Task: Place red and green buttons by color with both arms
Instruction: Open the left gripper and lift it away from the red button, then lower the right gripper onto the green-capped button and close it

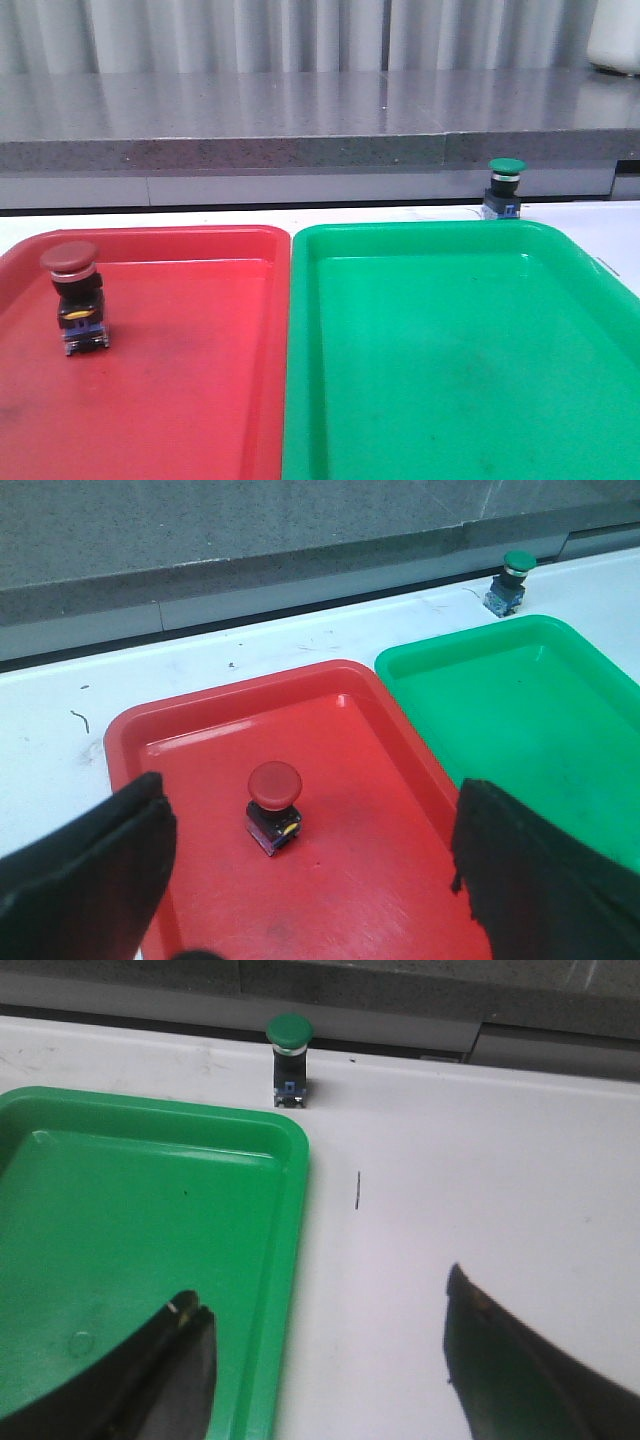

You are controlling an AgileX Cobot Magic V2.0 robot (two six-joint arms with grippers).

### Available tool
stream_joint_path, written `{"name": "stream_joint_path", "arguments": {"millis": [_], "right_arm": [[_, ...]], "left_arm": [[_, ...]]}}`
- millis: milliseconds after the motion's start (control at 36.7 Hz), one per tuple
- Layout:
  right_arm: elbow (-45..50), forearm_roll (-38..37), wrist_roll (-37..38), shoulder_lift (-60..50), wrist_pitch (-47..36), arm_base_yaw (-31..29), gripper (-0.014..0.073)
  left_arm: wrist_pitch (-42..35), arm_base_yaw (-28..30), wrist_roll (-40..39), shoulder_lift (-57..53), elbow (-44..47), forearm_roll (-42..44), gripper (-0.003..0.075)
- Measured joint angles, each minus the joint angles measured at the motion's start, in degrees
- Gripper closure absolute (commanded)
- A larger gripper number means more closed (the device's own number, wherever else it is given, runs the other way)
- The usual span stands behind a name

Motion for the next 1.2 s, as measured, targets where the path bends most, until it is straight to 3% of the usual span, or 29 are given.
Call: {"name": "stream_joint_path", "arguments": {"millis": [245, 517, 1198], "right_arm": [[-3.91, 1.77, 0.0, 6.58, 0.7, 0.0, 0.0034], [-13.58, 4.51, 0.0, 22.61, 0.68, 0.0, 0.003], [-48.82, 6.48, 0.0, 67.98, -0.28, 0.55, 0.0032]], "left_arm": [[0.0, 0.0, 0.0, 0.0, 0.0, 0.0, 0.0167], [0.0, 0.0, 0.0, 0.0, 0.0, 0.0, 0.0167], [0.08, 0.0, 0.0, 0.0, 0.0, 0.0, 0.0167]]}}
